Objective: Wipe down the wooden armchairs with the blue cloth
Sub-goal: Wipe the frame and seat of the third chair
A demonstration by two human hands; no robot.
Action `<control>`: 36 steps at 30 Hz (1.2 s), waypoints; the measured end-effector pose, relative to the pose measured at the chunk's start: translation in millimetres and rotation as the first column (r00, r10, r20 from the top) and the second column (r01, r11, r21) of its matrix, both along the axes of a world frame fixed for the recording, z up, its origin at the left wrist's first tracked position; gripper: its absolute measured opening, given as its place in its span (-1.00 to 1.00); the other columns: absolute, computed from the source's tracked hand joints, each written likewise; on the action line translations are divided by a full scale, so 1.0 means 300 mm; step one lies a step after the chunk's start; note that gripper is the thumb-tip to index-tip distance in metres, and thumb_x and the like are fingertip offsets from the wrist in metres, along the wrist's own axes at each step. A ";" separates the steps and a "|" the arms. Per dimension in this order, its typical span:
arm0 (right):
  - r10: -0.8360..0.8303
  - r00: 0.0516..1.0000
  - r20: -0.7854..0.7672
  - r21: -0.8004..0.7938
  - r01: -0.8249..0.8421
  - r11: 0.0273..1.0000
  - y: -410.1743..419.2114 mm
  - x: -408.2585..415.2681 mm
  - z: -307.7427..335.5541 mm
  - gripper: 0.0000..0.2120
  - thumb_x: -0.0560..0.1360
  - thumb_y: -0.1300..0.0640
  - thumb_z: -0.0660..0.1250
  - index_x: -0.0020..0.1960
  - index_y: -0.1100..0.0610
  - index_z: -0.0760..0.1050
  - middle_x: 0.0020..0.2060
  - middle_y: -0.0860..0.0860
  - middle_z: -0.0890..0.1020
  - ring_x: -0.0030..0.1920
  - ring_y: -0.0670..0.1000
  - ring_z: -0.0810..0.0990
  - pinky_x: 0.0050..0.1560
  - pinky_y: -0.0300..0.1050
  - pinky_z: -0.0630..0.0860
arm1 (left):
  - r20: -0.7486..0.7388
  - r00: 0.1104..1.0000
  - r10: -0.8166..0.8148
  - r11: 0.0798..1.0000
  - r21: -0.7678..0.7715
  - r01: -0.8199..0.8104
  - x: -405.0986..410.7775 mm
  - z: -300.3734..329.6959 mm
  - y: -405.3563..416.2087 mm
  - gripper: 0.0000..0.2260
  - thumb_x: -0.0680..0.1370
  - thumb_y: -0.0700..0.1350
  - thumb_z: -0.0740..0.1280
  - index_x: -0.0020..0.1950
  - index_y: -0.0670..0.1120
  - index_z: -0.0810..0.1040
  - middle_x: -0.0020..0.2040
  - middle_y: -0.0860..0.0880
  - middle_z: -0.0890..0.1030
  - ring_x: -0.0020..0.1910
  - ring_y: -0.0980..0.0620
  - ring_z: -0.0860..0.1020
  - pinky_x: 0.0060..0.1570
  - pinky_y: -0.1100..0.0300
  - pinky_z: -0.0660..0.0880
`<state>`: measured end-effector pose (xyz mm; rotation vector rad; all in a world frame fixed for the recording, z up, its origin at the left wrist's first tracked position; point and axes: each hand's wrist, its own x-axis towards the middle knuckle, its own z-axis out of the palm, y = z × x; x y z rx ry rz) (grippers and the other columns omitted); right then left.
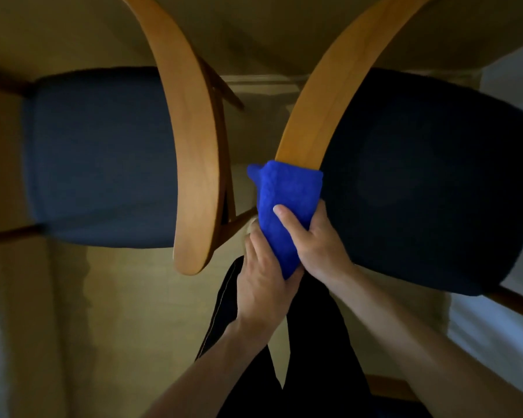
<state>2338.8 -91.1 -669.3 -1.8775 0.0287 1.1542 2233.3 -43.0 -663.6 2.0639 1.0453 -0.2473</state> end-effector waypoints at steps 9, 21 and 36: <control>-0.054 0.979 0.195 -0.066 0.068 0.995 0.076 0.110 -0.009 -0.28 0.52 -0.20 0.31 0.52 0.11 0.14 0.50 0.01 0.20 0.36 -0.10 0.37 0.23 -0.31 0.36 | 0.056 0.997 -0.053 0.996 0.081 0.048 0.143 -0.004 0.055 -0.03 0.31 0.25 0.43 0.50 -0.15 0.04 0.37 -0.07 0.34 0.30 0.06 0.40 0.14 0.43 0.33; 0.228 0.593 0.772 -0.306 0.033 0.951 0.169 0.687 0.045 0.00 0.36 -0.26 0.47 0.59 -0.04 -0.02 0.57 0.21 -0.13 0.56 0.27 -0.11 0.51 0.27 0.10 | -0.108 0.969 -0.224 0.880 0.405 0.248 0.679 -0.026 0.250 -0.24 0.24 0.25 0.52 0.20 -0.11 0.25 0.10 -0.07 0.46 0.05 -0.06 0.53 -0.11 0.09 0.53; 0.584 0.246 0.774 -0.596 -0.028 0.802 -0.047 1.209 0.109 -0.53 0.51 -0.11 0.37 0.33 0.07 0.43 0.46 0.16 0.31 0.55 0.19 0.11 0.55 0.17 -0.04 | -0.231 0.755 -0.614 0.572 0.530 0.627 1.289 -0.032 0.250 -0.44 0.45 0.08 0.45 0.26 -0.12 0.25 0.10 -0.09 0.46 0.01 -0.10 0.55 -0.21 0.08 0.44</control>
